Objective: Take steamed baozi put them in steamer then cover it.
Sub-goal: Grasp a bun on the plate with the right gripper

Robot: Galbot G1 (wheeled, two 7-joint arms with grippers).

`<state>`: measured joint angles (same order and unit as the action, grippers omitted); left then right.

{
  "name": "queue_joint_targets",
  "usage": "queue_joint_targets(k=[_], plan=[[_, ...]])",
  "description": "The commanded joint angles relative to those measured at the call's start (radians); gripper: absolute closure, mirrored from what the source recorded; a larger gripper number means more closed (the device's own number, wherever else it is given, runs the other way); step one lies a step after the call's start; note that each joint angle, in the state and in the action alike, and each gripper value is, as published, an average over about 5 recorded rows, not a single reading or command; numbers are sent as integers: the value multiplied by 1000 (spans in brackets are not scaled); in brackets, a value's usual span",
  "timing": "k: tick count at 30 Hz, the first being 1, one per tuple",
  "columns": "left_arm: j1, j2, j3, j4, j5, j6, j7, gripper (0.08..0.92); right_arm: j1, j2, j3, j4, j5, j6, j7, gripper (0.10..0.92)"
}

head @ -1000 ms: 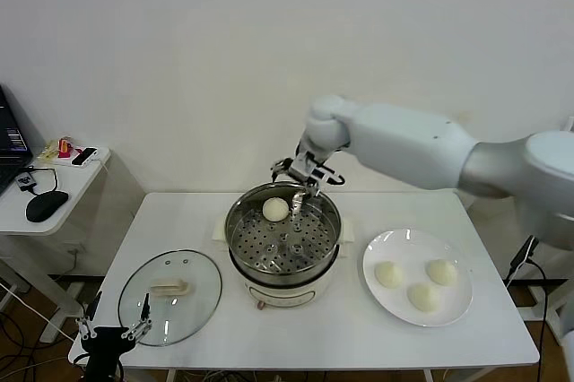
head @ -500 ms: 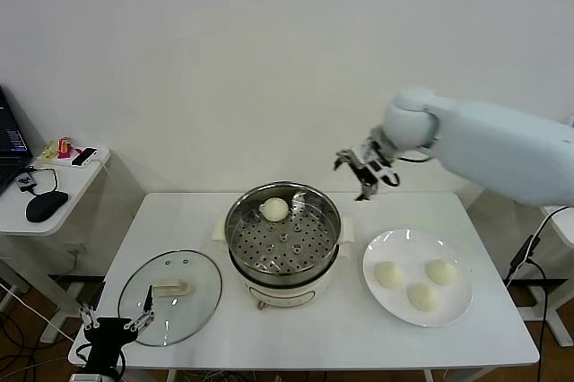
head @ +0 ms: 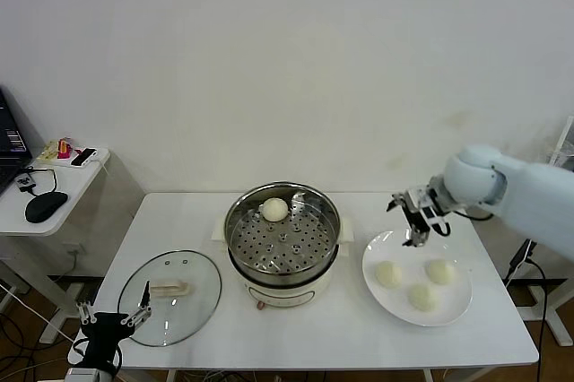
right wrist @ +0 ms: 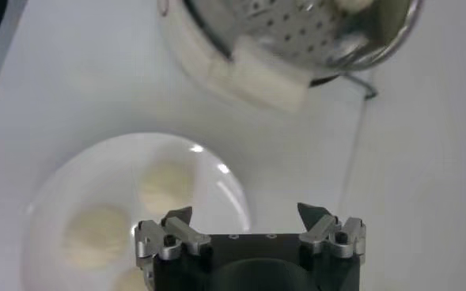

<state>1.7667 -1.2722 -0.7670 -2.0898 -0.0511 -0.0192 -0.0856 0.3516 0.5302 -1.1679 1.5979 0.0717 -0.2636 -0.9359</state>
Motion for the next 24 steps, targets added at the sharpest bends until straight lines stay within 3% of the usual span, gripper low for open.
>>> queue_joint_targets(k=[1,24], plan=[[-2,3,-1,2,0,1,0,177,-279,-15,172,-38,-82,-25,10,203],[0,2,-28,14,-1,10,-1,177,-405,179,247,-250,-151,-1,17,203]])
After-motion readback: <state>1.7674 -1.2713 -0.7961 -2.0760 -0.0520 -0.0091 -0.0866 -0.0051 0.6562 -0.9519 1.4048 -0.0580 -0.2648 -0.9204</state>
